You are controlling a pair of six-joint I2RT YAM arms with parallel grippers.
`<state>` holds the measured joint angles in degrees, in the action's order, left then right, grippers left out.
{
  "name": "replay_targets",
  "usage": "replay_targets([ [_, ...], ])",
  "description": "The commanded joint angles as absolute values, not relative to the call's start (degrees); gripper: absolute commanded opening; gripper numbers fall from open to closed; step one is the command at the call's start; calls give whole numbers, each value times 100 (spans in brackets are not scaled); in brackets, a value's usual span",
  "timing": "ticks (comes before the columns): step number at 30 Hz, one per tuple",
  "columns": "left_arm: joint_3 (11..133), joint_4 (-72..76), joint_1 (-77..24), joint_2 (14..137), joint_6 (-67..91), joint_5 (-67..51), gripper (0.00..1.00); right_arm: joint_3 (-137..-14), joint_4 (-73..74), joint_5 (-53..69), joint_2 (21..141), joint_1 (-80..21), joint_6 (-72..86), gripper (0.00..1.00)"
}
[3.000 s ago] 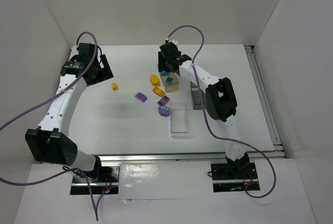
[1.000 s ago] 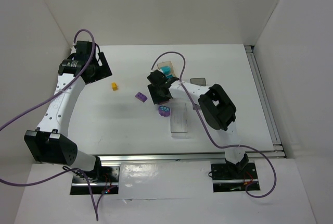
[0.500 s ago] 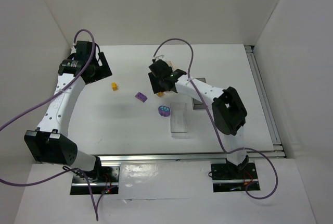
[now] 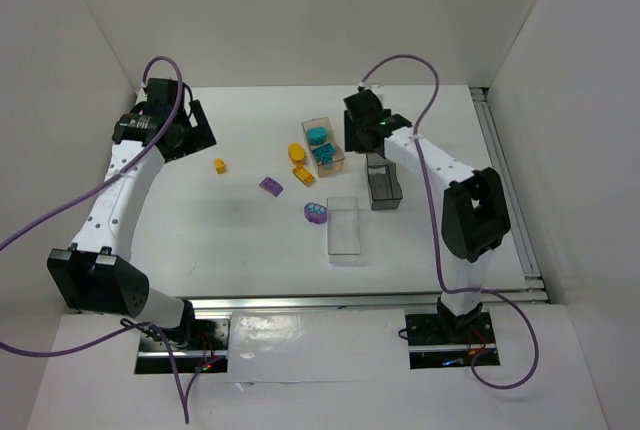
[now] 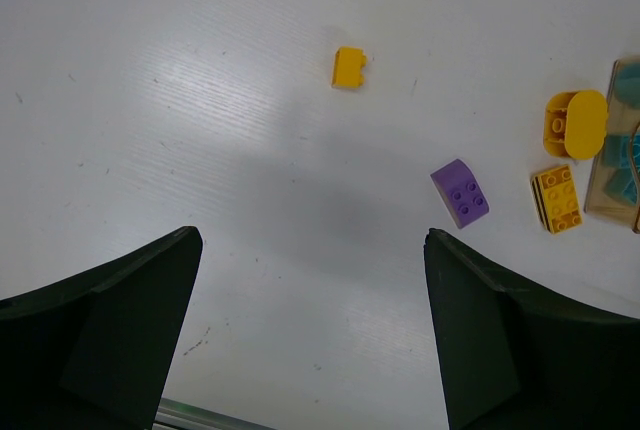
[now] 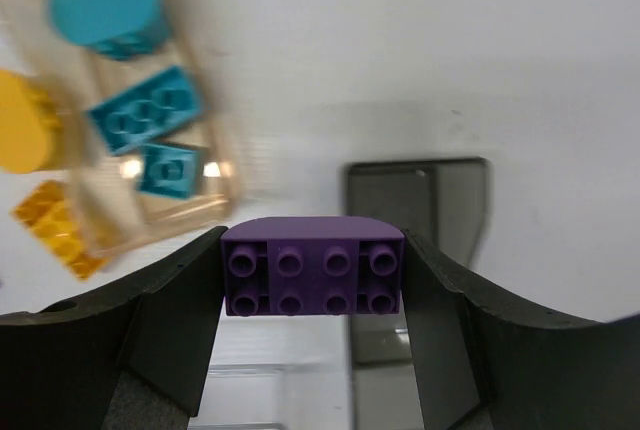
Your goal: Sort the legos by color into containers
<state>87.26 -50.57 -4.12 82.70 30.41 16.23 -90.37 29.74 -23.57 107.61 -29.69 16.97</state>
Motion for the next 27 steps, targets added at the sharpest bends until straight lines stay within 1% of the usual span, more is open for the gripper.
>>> replay_targets([
  [1, 8771, -5010, -369, 8244, 3129, 1539, 100, -8632, 2971, -2409, 10073, -2524, 1959, 57],
  [5, 8771, -5010, -369, 8306, 3182, 1433, 100, -8149, 2831, -2347, 9923, -2251, 2083, 57],
  [12, 8771, -5010, -369, 8306, 3182, 1362, 100, -7963, 2707, -2171, 10107, -2197, 2145, 58],
  [13, 8771, -5010, -369, 8306, 3182, 1362, 100, -7963, 2707, -2171, 10186, -2197, 2145, 70],
  [16, 8771, -5010, -369, 8253, 3182, 1362, 100, -8156, 2935, -2407, 10257, -2284, 2267, 96],
  [18, 8771, -5010, -369, 8253, 3182, 1362, 100, -8227, 2988, -2688, 10257, -2416, 2268, 99],
  [19, 8719, -5010, -369, 8201, 3182, 1362, 100, -8287, 2988, -2742, 10179, -2478, 2207, 99],
  [22, 8719, -5010, -369, 8200, 3182, 1362, 100, -8341, 2910, -2655, 9863, -2838, 2092, 95],
  [23, 8719, -5010, -369, 8200, 3182, 1362, 100, -8263, 2822, -2506, 9783, -3100, 1926, 93],
  [24, 8719, -5010, -369, 8200, 3182, 1362, 100, -8210, 2569, -2305, 9713, -3259, 1812, 89],
  [25, 8719, -5010, -369, 8200, 3182, 1362, 100, -8148, 2479, -1885, 9712, -3426, 1697, 88],
  [27, 8719, -4958, -369, 8200, 3182, 1362, 100, -8200, 2426, -1505, 9755, -3927, 1408, 88],
])
